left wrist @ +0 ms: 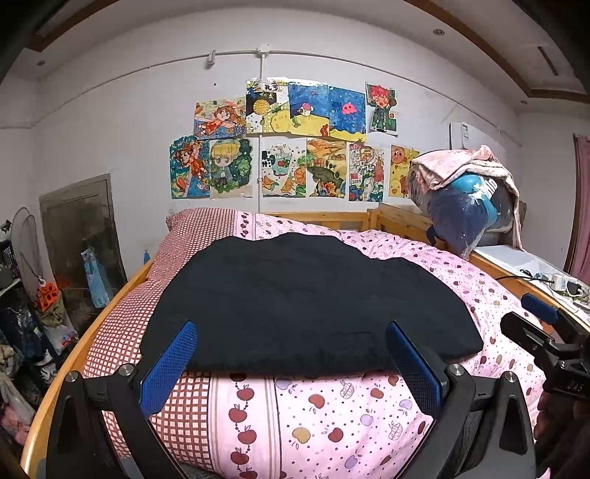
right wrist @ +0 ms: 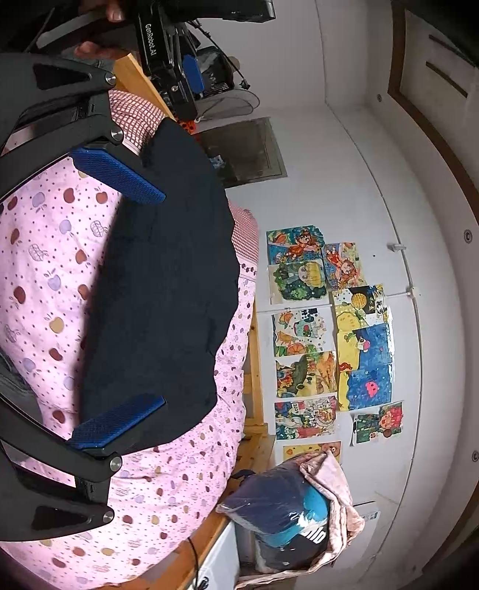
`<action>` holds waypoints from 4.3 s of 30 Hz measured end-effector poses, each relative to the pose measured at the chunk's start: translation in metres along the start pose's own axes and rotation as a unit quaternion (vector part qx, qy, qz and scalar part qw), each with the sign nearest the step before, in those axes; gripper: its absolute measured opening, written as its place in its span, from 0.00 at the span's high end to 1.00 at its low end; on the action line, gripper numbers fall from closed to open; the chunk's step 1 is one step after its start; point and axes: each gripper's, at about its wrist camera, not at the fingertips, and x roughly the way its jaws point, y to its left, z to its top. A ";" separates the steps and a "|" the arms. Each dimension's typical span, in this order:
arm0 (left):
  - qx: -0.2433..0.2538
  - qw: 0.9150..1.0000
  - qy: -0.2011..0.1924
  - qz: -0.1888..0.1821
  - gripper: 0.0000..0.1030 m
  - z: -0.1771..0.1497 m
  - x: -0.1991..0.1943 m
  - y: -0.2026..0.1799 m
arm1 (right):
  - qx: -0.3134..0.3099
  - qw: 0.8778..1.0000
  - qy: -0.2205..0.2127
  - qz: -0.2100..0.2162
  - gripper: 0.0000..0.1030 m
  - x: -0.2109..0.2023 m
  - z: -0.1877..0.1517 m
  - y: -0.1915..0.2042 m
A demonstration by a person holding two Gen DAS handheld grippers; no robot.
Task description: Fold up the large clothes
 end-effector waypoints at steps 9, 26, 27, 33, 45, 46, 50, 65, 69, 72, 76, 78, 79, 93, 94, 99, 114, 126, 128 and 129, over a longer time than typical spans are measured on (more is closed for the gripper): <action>-0.004 0.999 0.036 -0.002 0.00 -0.025 0.006 0.001 | -0.005 1.000 -0.003 -0.001 0.02 -0.010 -0.010 0.003; -0.007 0.999 0.032 0.021 0.00 -0.054 -0.003 0.018 | -0.026 1.000 0.008 0.013 0.02 -0.003 -0.032 0.019; -0.009 0.999 0.033 0.021 0.00 -0.055 -0.003 0.020 | -0.029 0.999 0.011 0.012 0.02 -0.001 -0.035 0.021; -0.011 0.999 0.034 0.020 0.00 -0.057 -0.001 0.023 | -0.031 0.999 0.031 0.012 0.02 0.007 -0.046 0.022; -0.010 0.999 0.043 0.025 0.00 -0.068 0.005 0.023 | -0.019 0.999 0.040 0.001 0.02 0.013 -0.054 0.022; -0.011 0.999 0.043 0.025 0.00 -0.069 0.005 0.022 | -0.018 0.999 0.041 0.001 0.02 0.013 -0.055 0.023; -0.012 0.999 0.043 0.025 0.00 -0.070 0.005 0.022 | -0.015 0.999 0.043 -0.001 0.02 0.015 -0.054 0.022; -0.010 0.999 0.042 0.024 0.00 -0.072 0.005 0.022 | -0.014 0.999 0.045 -0.001 0.02 0.015 -0.055 0.024; -0.010 0.999 0.043 0.024 0.00 -0.072 0.005 0.022 | -0.014 0.999 0.045 -0.001 0.02 0.015 -0.055 0.023; -0.010 0.999 0.043 0.024 0.00 -0.072 0.005 0.022 | -0.014 0.999 0.046 -0.002 0.02 0.016 -0.055 0.024; -0.010 0.999 0.043 0.024 0.00 -0.072 0.005 0.022 | -0.014 0.999 0.046 -0.002 0.02 0.016 -0.055 0.024; -0.010 0.999 0.043 0.024 0.00 -0.073 0.005 0.022 | -0.013 0.999 0.046 -0.002 0.02 0.016 -0.056 0.025; -0.010 0.999 0.043 0.024 0.00 -0.073 0.005 0.022 | -0.013 0.999 0.045 -0.002 0.02 0.016 -0.055 0.025; -0.009 0.999 0.043 0.024 0.00 -0.073 0.005 0.023 | -0.013 0.999 0.046 -0.002 0.02 0.016 -0.055 0.026; -0.009 0.999 0.043 0.024 0.00 -0.072 0.005 0.023 | -0.013 0.999 0.045 -0.002 0.02 0.016 -0.055 0.025; -0.009 0.999 0.043 0.024 0.00 -0.073 0.005 0.023 | -0.013 0.999 0.045 -0.002 0.02 0.016 -0.055 0.026; -0.009 0.999 0.043 0.024 0.00 -0.072 0.005 0.023 | -0.012 0.999 0.045 -0.002 0.02 0.016 -0.055 0.026; -0.008 0.999 0.043 0.023 0.00 -0.073 0.005 0.024 | -0.012 0.999 0.047 -0.003 0.02 0.017 -0.056 0.028; -0.008 0.999 0.043 0.024 0.00 -0.074 0.005 0.023 | -0.012 0.999 0.046 -0.003 0.02 0.017 -0.056 0.028; -0.008 0.999 0.043 0.024 0.00 -0.074 0.005 0.023 | -0.012 0.999 0.046 -0.003 0.02 0.017 -0.056 0.028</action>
